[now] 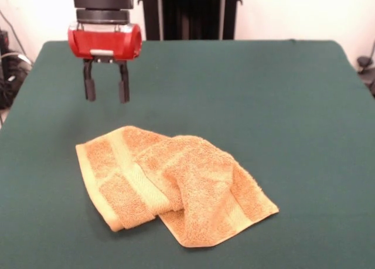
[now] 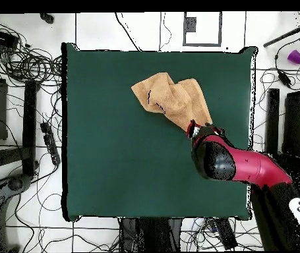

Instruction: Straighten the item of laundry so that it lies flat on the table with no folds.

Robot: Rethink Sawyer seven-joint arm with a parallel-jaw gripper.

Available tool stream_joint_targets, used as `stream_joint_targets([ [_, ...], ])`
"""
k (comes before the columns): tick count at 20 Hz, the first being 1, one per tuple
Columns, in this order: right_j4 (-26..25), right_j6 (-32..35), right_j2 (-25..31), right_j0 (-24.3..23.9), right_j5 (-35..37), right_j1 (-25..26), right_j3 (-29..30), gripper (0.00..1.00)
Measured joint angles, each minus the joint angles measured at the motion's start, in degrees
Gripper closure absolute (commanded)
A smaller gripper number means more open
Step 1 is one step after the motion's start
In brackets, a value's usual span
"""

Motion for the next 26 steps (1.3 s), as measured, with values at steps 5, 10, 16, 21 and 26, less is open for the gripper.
stream_joint_targets([
  [5,0.0,0.0,-1.0,3.5,0.9,1.2,-1.6,0.0],
  [10,1.6,0.0,-1.4,9.6,5.3,6.1,-8.4,0.0],
  [16,3.9,0.0,-0.9,12.8,10.7,13.3,-17.5,0.0],
  [21,6.1,0.0,-0.6,13.0,17.5,19.2,-25.9,0.0],
  [26,7.3,0.0,-0.3,13.5,23.8,20.4,-30.6,0.0],
])
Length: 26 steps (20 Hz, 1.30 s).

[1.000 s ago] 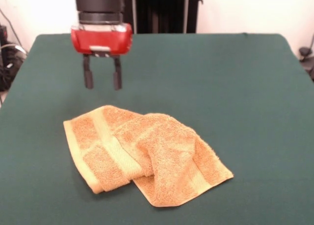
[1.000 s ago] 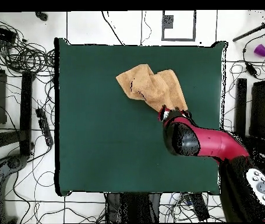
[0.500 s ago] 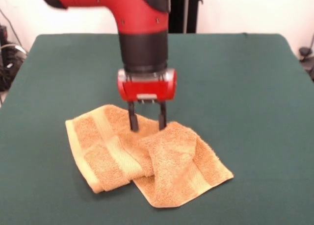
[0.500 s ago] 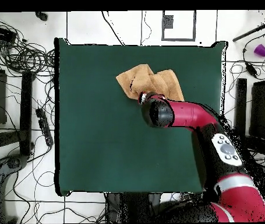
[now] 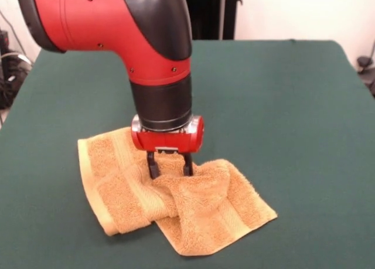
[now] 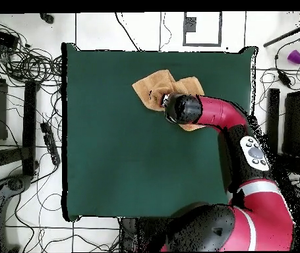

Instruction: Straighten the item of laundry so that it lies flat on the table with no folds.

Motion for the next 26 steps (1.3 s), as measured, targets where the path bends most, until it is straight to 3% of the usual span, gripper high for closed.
stream_joint_targets([
  [10,-0.2,0.0,-0.3,1.4,1.3,1.7,-4.3,0.0],
  [20,-0.7,0.0,-0.7,2.9,-8.8,3.7,-7.1,0.0],
  [21,-0.8,0.0,-0.7,2.9,-10.2,4.0,-7.3,1.0],
  [26,-0.9,0.0,-0.7,3.0,-13.7,4.7,-8.1,1.0],
])
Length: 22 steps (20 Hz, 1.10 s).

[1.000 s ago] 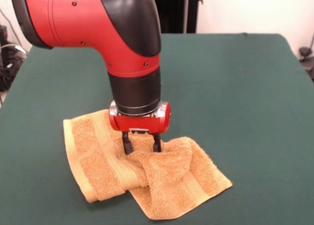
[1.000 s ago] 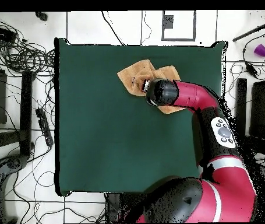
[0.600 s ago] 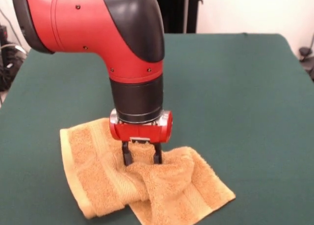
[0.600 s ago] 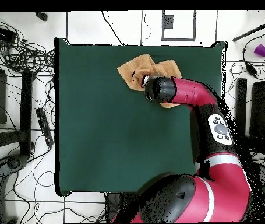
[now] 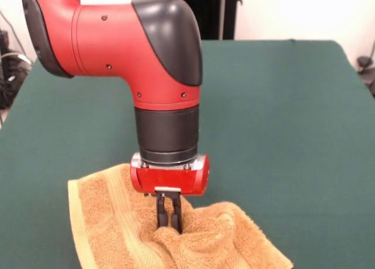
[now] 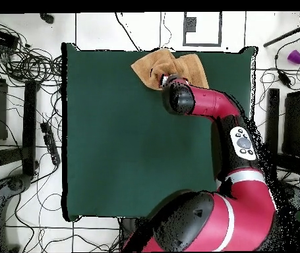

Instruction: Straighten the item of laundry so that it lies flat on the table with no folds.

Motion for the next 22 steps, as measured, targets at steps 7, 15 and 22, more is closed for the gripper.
stream_joint_targets([
  [7,-0.1,0.0,0.0,0.1,-0.9,0.2,-0.2,1.0],
  [15,0.0,0.0,-0.8,0.2,-1.0,-4.6,5.4,1.0],
  [22,0.8,0.0,-3.8,2.1,-2.0,-15.9,17.0,1.0],
])
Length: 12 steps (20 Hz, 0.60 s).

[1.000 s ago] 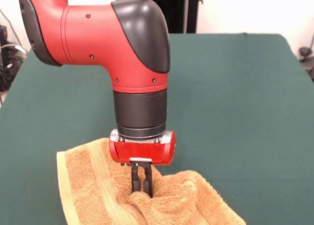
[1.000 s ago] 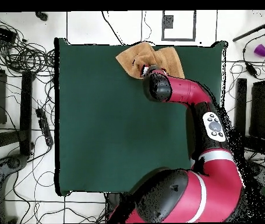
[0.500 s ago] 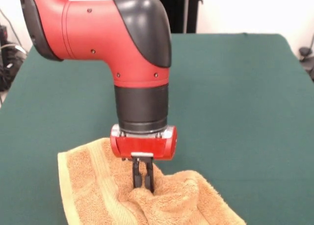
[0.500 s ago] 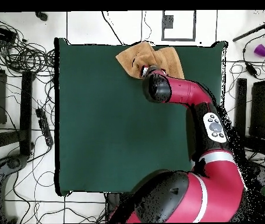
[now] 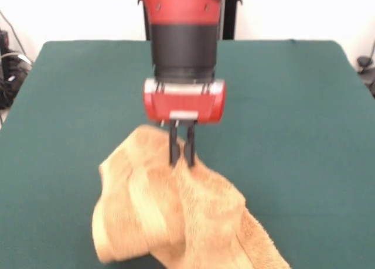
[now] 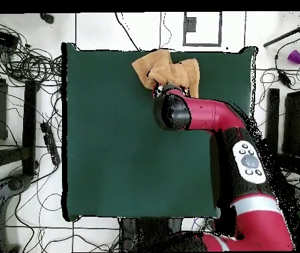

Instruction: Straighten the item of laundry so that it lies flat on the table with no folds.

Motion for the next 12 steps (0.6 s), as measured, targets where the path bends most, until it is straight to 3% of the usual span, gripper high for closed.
stream_joint_targets([
  [8,0.8,0.0,-1.3,1.5,-3.1,-11.4,11.5,1.0],
  [12,1.6,0.0,-1.5,1.5,-3.8,-14.2,15.0,1.0],
])
